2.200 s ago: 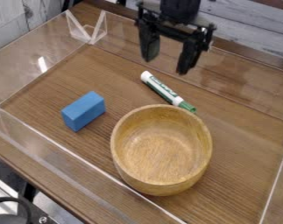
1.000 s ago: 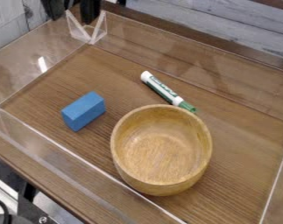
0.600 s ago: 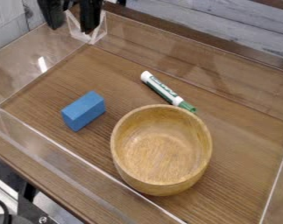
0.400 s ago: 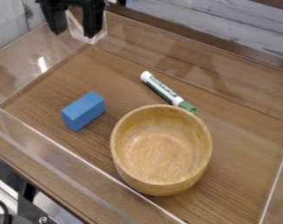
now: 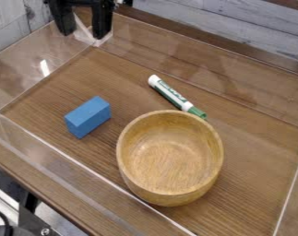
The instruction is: Put the green marker in the brown bowl
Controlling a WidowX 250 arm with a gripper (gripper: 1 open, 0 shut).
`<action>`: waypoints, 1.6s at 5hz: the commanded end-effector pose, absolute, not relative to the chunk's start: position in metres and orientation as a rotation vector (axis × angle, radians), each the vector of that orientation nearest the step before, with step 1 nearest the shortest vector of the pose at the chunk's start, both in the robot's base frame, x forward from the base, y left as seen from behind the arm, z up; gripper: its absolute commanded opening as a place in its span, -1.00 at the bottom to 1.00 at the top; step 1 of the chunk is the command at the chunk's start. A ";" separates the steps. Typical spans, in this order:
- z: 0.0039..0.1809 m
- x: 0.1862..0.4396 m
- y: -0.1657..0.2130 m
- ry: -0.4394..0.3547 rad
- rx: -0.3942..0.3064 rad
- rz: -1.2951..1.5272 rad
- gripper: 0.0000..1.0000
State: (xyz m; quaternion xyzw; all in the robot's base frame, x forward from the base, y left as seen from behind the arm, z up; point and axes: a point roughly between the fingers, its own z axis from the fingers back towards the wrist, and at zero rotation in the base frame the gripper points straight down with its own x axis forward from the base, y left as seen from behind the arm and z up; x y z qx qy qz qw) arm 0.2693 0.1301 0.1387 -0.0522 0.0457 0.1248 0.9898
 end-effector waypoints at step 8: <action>0.149 0.286 0.161 -0.007 -0.120 0.300 1.00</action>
